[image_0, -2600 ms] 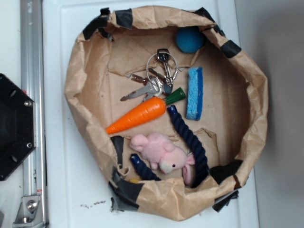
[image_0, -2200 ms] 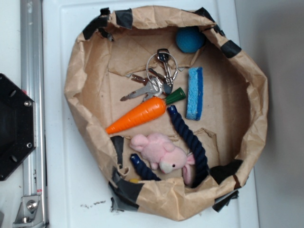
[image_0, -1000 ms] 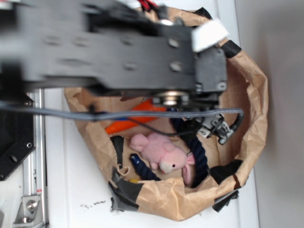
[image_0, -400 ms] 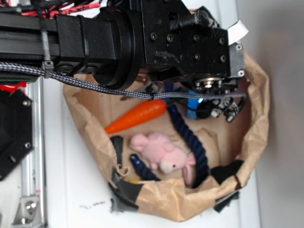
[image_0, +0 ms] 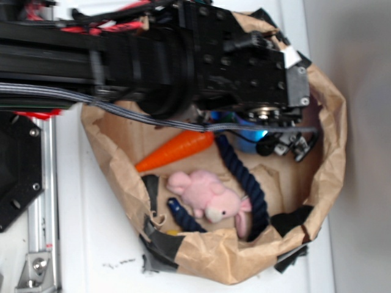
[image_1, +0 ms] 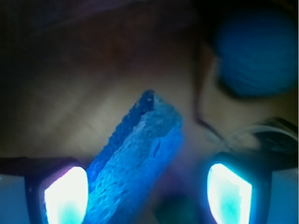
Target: Grab the blue sponge.
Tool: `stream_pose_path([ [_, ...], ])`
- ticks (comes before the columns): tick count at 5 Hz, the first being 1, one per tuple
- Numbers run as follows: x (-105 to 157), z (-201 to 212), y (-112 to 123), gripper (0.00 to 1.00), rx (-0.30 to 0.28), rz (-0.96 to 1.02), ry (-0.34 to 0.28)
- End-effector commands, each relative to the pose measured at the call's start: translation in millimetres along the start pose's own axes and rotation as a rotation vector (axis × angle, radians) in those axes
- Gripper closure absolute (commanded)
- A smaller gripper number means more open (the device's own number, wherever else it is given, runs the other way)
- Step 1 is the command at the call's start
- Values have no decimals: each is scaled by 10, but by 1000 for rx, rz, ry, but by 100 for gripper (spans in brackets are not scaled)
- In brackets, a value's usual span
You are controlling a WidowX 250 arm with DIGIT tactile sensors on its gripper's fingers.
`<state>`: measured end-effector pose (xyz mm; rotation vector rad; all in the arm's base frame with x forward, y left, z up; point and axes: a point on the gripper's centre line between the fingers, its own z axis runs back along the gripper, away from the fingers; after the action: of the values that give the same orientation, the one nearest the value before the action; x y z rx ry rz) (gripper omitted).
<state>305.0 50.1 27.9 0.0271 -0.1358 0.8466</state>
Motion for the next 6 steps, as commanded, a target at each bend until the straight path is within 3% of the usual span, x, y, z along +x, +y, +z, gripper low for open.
stream_pose_path([
  [1, 120, 31, -168, 0, -33, -39, 0],
  [2, 44, 52, -153, 100, -37, -54, 4],
  [5, 53, 330, -83, 100, -74, -169, -20],
  [6, -84, 858, -73, 100, -99, -420, -87],
])
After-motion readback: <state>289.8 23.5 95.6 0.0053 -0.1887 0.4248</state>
